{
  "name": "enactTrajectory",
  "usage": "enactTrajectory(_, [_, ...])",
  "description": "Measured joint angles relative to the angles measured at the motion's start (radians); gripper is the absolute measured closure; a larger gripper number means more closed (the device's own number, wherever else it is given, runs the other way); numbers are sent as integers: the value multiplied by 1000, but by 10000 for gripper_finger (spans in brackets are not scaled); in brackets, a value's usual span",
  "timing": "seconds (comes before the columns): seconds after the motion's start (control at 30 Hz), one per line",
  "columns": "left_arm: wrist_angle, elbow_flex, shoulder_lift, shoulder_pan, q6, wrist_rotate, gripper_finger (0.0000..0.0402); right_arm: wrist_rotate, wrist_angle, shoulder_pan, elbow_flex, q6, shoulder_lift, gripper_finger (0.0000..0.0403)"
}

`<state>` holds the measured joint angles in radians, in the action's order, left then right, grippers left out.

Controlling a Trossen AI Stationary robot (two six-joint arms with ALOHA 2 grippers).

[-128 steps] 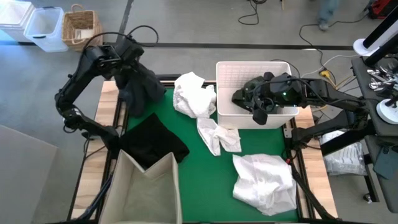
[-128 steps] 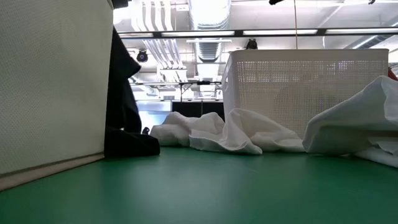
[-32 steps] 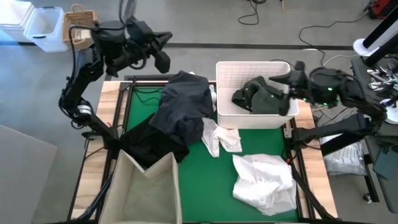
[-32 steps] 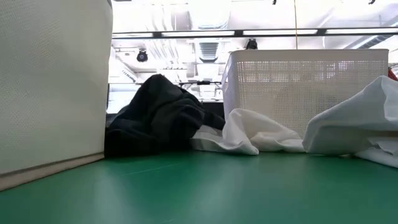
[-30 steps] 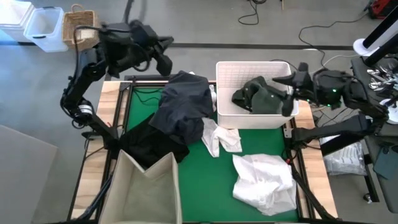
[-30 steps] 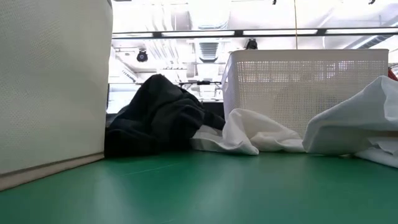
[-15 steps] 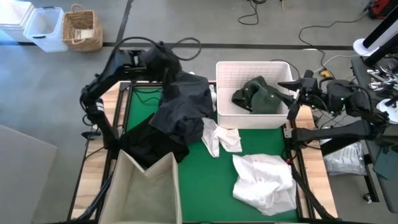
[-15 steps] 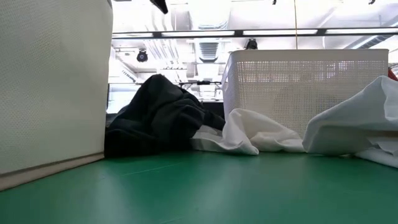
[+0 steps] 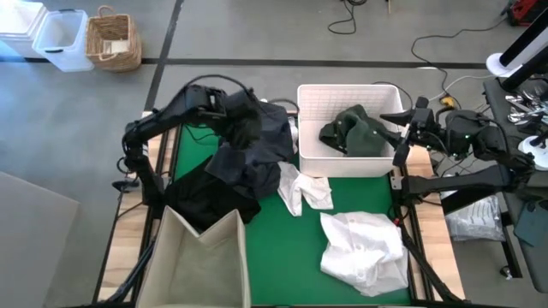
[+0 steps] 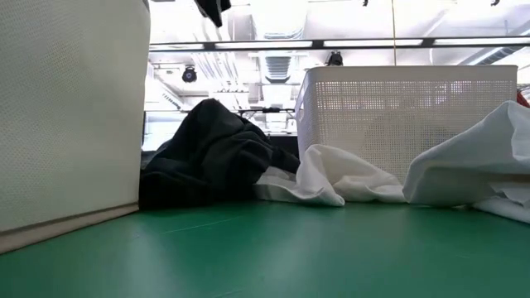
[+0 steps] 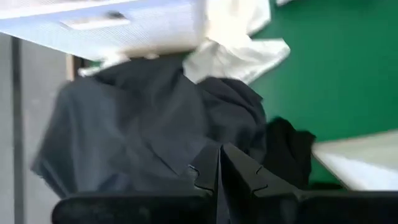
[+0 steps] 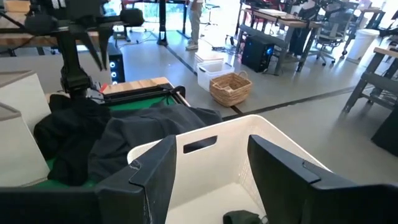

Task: Sort clothes
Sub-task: Put the black shorts into the top right white bin

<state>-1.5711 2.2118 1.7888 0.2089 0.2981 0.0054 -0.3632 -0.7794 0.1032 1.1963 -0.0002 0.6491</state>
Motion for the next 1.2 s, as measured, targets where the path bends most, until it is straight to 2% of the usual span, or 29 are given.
enactTrajectory(0.17, [3,-143,-29,-24,-106,-15,401,0,1,0,-16,0,2,211])
enactTrajectory(0.33, [64,-322,-41,-27,-194,-129,399,0,11,0,-23,0,2,211])
enactTrajectory(0.5, [151,-428,-35,-27,-209,-145,375,1,23,0,-23,8,2,211])
enactTrajectory(0.63, [161,-478,-23,-29,-216,-145,334,4,24,0,-23,19,2,211])
enactTrajectory(0.97, [256,-546,-24,-41,-182,-145,190,5,34,0,-23,26,2,211])
enactTrajectory(1.1, [303,-558,-23,-40,-167,-151,157,5,34,0,-23,26,2,211])
enactTrajectory(1.2, [307,-559,-23,-40,-168,-152,151,5,34,0,-23,26,2,211])
